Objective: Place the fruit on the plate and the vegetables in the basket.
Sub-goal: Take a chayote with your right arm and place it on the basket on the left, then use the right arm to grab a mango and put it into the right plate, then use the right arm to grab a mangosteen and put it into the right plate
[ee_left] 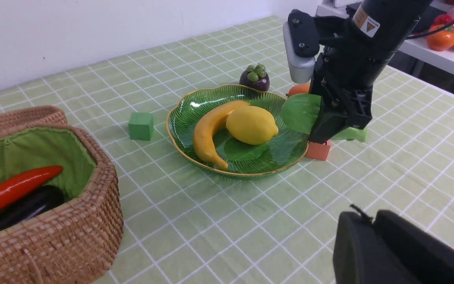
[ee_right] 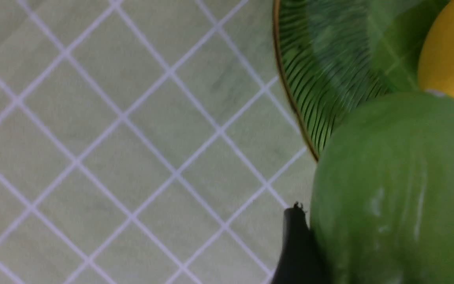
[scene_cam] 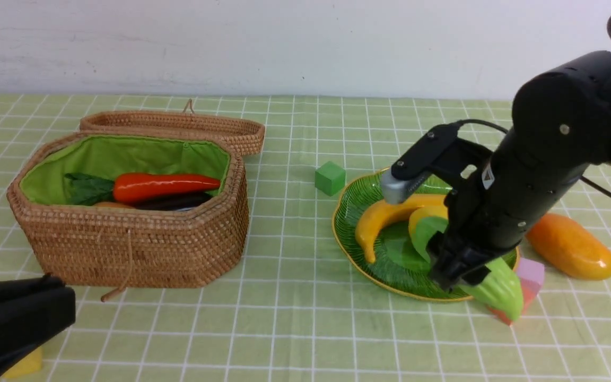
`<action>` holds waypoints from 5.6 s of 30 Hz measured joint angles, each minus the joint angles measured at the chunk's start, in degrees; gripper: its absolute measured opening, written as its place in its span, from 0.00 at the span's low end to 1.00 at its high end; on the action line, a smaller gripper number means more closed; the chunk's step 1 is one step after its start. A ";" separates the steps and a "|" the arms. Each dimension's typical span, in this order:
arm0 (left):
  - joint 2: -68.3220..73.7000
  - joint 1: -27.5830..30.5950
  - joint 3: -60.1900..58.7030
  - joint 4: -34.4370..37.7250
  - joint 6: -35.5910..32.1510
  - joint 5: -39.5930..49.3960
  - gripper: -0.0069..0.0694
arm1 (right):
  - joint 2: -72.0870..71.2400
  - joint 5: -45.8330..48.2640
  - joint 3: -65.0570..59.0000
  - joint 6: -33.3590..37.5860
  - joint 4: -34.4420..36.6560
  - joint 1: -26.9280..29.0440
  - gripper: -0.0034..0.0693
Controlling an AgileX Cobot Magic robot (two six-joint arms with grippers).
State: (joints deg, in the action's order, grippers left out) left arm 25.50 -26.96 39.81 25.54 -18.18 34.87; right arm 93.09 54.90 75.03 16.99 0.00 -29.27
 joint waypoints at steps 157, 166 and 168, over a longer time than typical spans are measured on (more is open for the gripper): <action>0.00 0.00 0.00 3.13 -4.36 -0.77 0.17 | 6.92 -17.55 5.05 1.50 17.23 11.12 0.87; 0.38 0.00 0.00 3.77 -4.58 -3.53 0.17 | 6.27 -15.85 7.44 -14.64 5.86 21.15 0.64; 1.38 0.00 0.00 4.65 -5.36 -3.77 0.17 | 8.45 -15.69 9.17 -16.07 5.33 23.83 0.63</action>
State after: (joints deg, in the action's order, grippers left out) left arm 26.88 -26.96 39.81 30.19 -23.54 31.10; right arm 101.54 39.21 84.19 0.92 5.33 -5.44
